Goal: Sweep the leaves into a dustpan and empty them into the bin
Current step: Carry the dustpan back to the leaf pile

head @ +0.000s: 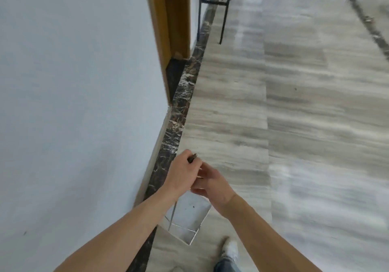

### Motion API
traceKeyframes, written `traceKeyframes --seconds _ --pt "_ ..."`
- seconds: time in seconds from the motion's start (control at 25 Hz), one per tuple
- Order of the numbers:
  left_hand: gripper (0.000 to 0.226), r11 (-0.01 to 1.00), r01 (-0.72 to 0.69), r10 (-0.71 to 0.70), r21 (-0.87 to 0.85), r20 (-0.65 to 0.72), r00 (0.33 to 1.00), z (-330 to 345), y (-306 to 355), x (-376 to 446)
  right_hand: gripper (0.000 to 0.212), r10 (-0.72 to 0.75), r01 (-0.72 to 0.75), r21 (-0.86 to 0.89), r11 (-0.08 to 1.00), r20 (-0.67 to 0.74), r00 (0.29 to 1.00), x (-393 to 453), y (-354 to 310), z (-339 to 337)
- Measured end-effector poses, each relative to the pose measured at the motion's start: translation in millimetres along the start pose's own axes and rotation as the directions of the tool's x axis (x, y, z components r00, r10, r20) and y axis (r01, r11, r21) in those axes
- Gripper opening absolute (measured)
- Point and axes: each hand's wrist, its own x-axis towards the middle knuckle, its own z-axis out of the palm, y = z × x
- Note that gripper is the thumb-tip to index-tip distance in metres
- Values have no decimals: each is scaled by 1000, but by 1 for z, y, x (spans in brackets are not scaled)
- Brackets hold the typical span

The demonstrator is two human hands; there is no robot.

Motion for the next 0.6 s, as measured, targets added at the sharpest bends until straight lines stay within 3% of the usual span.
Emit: traceKeyframes --seconds 0.08,0.2,0.32,0.48,0.6 --pt "20 994 -64 63 -86 -4 998 43 74 2 53 -33 32 -17 999 -42 999 -38 -34 -50" --pt "10 968 -129 135 -214 12 991 101 174 12 15 -110 74 -168 983 -221 969 -68 -67 -105" --pt "9 939 -163 209 -304 127 970 155 256 17 20 -261 131 -345 929 -363 894 -88 -99 -168" --pt "25 900 -211 295 -381 176 939 209 332 36 23 -447 95 -658 747 -392 804 -105 -149 -256" --pt "28 860 -243 371 -448 225 901 252 380 53 24 -574 110 -750 653 -395 717 -118 -180 -316"
